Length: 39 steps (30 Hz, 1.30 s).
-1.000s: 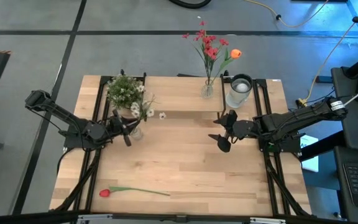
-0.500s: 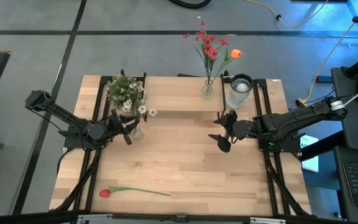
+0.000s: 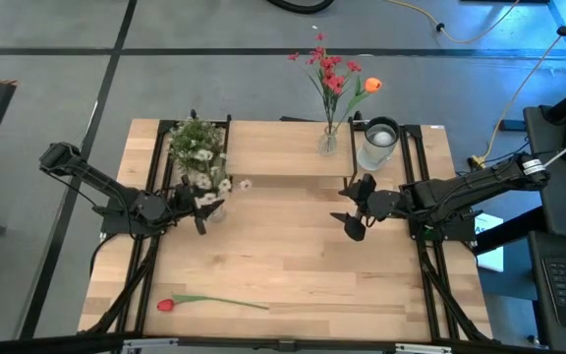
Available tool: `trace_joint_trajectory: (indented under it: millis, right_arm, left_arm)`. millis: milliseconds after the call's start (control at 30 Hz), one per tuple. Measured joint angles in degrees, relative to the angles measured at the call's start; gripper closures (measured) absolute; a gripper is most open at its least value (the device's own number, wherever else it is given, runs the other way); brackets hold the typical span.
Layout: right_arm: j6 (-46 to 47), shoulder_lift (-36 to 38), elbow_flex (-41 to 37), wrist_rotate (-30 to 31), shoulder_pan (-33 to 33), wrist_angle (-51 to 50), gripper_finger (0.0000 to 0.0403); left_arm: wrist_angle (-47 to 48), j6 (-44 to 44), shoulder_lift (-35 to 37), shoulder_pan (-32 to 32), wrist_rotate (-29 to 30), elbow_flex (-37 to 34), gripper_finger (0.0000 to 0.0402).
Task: Pick and place flowers into a vace then onto a shelf
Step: Put the white flowers into the transparent vase, then put the red flower into the transparent vase
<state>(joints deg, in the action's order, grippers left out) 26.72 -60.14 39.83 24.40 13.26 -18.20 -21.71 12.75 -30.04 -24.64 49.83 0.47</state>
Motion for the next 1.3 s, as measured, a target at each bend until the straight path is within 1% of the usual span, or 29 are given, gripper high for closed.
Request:
trace_joint_trajectory:
  millis: [133, 300, 400, 533, 733, 867, 1000, 1167, 1233, 1300]
  right_arm:
    - [0.00, 0.00, 0.00, 0.00, 0.00, 0.01, 0.0049]
    - [0.00, 0.00, 0.00, -0.02, 0.00, 0.02, 0.0049]
    - [0.00, 0.00, 0.00, 0.00, 0.00, 0.02, 0.0049]
    - [0.00, 0.00, 0.00, 0.00, 0.02, 0.04, 0.0049]
    - [0.00, 0.00, 0.00, 0.00, 0.02, 0.04, 0.0049]
    - [-0.04, 0.00, 0.00, 0.00, 0.02, 0.02, 0.0049]
    - [-0.07, 0.00, 0.00, 0.00, 0.02, 0.02, 0.0049]
    - [-0.09, 0.00, 0.00, 0.00, 0.02, 0.02, 0.0049]
    - [-0.11, 0.00, 0.00, 0.00, 0.02, 0.02, 0.0049]
    - [-0.15, 0.00, 0.00, 0.00, 0.01, 0.02, 0.0049]
  left_arm:
    - [3.75, 0.23, 0.00, 0.00, -0.06, 0.63, 0.0212]
    - [14.80, 2.29, 0.00, 0.00, -0.27, 4.14, 0.0212]
    - [19.38, 4.43, 0.00, 0.00, -0.43, 6.40, 0.0212]
    - [24.19, 6.96, 0.00, 0.00, -2.08, 8.61, 0.0212]
    - [36.78, 12.80, 0.00, 0.00, -3.10, 12.21, 0.0212]
    - [43.36, 15.75, 0.00, 0.00, -5.24, 14.62, 0.0212]
    - [48.86, 16.53, 0.00, 0.00, -7.54, 17.78, 0.0212]
    - [59.97, 17.57, 0.00, 0.00, -9.29, 23.10, 0.0212]
    - [62.49, 18.88, 0.00, 0.00, -9.64, 24.69, 0.0212]
    - [64.85, 19.18, 0.00, 0.02, -11.51, 26.25, 0.0212]
